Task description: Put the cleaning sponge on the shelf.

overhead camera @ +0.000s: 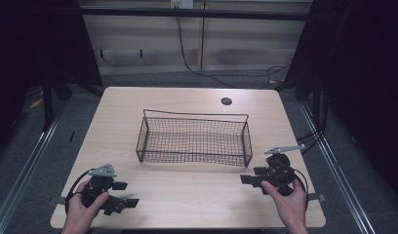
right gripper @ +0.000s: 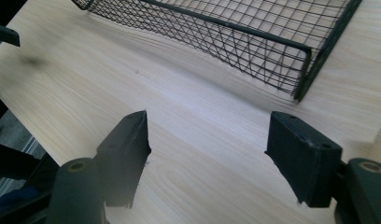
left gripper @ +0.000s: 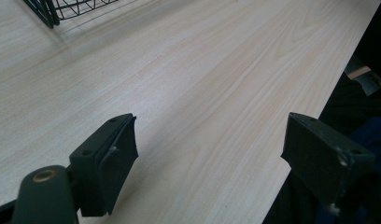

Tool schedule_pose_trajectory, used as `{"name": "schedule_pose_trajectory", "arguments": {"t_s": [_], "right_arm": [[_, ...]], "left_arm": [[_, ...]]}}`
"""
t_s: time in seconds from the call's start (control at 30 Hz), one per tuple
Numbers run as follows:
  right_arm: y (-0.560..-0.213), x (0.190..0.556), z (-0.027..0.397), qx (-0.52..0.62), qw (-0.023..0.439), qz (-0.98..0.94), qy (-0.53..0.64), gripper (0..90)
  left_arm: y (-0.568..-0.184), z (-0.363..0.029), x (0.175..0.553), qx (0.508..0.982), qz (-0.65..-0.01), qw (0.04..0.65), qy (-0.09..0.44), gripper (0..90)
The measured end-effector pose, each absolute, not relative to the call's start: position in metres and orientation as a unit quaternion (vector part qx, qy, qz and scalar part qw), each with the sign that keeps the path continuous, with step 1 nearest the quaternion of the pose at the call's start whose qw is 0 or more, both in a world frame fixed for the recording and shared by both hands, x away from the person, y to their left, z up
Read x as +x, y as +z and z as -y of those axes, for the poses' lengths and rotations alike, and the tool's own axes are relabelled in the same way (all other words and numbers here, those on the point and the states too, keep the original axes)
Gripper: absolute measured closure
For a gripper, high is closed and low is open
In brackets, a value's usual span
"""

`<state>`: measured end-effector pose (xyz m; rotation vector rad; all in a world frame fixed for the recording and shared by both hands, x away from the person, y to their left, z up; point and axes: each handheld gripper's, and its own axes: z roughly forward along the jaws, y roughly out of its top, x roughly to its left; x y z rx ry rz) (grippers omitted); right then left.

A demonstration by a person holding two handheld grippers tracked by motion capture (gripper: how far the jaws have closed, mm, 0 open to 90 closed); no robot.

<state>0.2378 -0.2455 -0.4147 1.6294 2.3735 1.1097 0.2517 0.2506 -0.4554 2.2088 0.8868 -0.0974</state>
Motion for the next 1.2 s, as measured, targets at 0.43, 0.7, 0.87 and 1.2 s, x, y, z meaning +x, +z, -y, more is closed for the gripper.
{"name": "schedule_pose_trajectory", "arguments": {"t_s": [0.43, 0.7, 0.87, 1.2], "right_arm": [[-0.387, 0.245, 0.257, 0.516, 0.010, -0.779, 0.355, 21.2], [-0.376, 0.253, 0.268, 0.533, 0.004, -0.779, 0.331, 22.5], [-0.371, 0.259, 0.278, 0.545, -0.007, -0.776, 0.319, 15.5], [-0.372, 0.265, 0.297, 0.564, -0.029, -0.775, 0.284, 18.2]], "left_arm": [[-0.455, -0.251, 0.252, 0.859, -0.347, 0.373, -0.040, 17.4], [-0.455, -0.252, 0.252, 0.857, -0.350, 0.376, -0.038, 17.3], [-0.455, -0.252, 0.252, 0.858, -0.349, 0.374, -0.040, 17.3], [-0.456, -0.252, 0.252, 0.858, -0.350, 0.373, -0.043, 17.3]]}}
